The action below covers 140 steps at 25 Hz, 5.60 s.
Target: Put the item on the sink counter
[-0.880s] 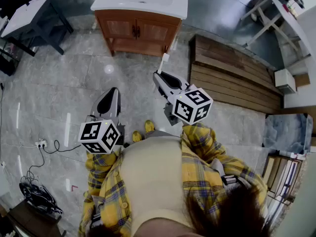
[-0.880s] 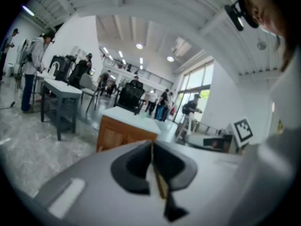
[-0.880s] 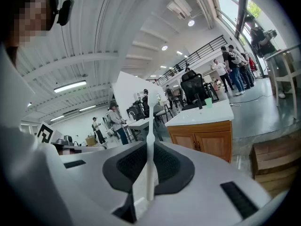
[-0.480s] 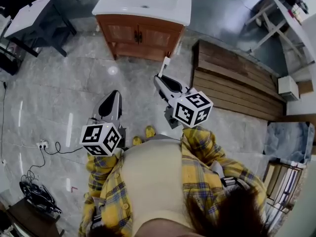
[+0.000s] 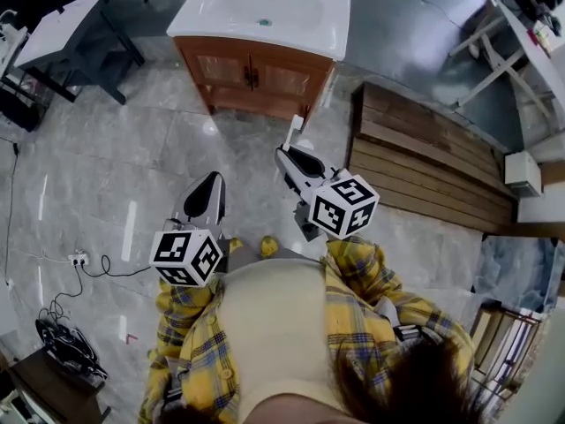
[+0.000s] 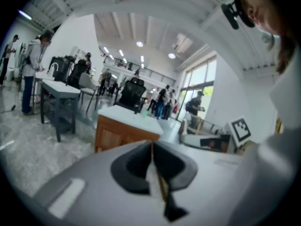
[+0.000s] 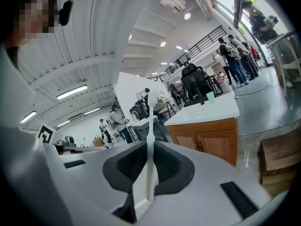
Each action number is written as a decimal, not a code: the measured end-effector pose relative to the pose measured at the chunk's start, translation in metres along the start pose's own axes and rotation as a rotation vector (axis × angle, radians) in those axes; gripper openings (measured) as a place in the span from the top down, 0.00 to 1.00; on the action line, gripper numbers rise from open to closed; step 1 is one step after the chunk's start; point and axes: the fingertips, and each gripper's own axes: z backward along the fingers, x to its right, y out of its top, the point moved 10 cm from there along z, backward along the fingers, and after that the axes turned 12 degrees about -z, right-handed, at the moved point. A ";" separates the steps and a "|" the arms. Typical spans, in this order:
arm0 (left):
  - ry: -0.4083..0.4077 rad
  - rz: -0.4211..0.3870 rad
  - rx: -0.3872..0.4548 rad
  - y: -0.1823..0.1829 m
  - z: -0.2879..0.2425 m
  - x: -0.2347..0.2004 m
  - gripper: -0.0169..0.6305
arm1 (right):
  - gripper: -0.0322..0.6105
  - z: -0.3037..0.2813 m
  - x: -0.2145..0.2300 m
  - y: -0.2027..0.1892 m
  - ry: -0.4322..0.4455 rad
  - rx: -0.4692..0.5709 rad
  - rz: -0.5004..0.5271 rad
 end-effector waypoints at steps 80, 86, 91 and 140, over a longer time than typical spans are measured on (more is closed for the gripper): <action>-0.047 -0.050 0.015 0.133 -0.322 -0.227 0.95 | 0.88 -0.328 0.142 0.212 0.058 -0.029 -0.022; -0.026 -0.059 0.020 0.138 -0.331 -0.237 0.95 | 0.88 -0.347 0.146 0.218 0.074 -0.046 -0.032; -0.034 -0.054 0.032 0.143 -0.344 -0.259 0.95 | 0.88 -0.371 0.143 0.223 0.075 -0.051 -0.027; -0.238 0.027 -0.031 0.173 -0.480 -0.459 0.95 | 0.88 -0.616 0.178 0.220 -0.269 -0.279 -0.400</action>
